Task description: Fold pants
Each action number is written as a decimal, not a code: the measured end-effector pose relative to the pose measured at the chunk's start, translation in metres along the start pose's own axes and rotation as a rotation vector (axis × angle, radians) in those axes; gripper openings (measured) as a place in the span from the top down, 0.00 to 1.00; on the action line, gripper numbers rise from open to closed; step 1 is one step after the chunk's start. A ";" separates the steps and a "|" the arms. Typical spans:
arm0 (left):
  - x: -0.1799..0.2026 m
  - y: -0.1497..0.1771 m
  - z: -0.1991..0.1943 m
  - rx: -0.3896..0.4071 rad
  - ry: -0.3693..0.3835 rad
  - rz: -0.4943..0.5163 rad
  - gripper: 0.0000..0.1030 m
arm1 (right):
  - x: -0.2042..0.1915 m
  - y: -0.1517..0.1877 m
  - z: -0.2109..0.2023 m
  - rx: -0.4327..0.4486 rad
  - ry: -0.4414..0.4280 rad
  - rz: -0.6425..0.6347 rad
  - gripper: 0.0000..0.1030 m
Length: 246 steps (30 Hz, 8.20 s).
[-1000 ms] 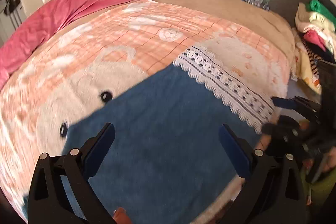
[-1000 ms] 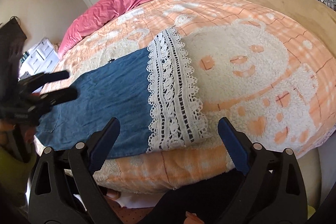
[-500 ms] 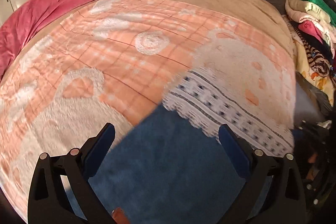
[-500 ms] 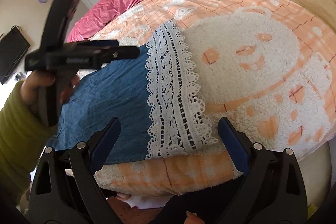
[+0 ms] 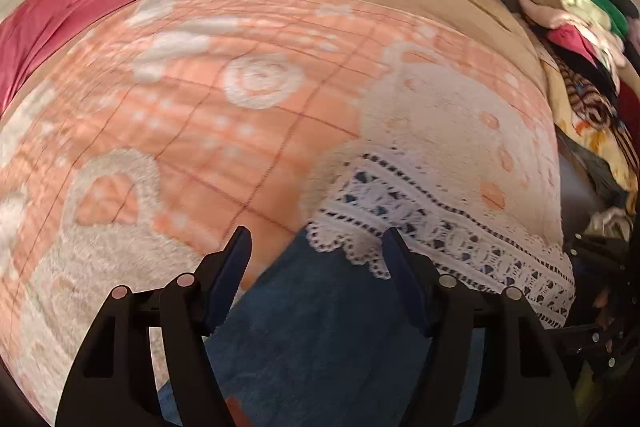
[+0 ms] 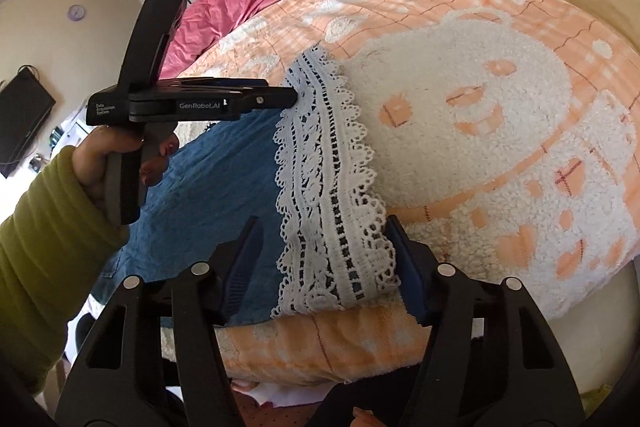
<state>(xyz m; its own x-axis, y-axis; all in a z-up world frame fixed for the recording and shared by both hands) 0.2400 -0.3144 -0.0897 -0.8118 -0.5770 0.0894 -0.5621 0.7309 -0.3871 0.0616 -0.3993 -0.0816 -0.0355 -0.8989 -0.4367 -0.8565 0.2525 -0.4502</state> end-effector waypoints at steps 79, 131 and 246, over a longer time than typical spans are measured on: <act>-0.141 0.213 -0.115 0.234 0.429 -0.872 0.39 | -0.185 -0.106 0.140 -0.282 -0.128 -0.501 0.32; -0.017 0.338 -0.153 0.231 0.126 -0.854 0.44 | -0.163 0.020 0.049 -0.152 -0.041 -0.478 0.20; -0.073 0.449 -0.190 0.368 -0.057 -1.082 0.07 | -0.451 0.052 0.228 -0.691 -0.250 -1.039 0.40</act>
<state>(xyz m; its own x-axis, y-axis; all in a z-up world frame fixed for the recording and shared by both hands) 0.0166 0.1253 -0.0955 0.0828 -0.8614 0.5011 -0.8742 -0.3042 -0.3785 0.1506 0.1010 -0.0862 0.8442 -0.4496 -0.2919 -0.5139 -0.8336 -0.2023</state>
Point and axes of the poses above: each gripper's, at about its wrist camera, not at the fingertips, and z roughly the way its jaws point, x to its right, y to its underside, the point moved 5 cm from there along z, roughly the way its jaws point, and after that the axes turned 7 degrees about -x, right-handed, at the moved point
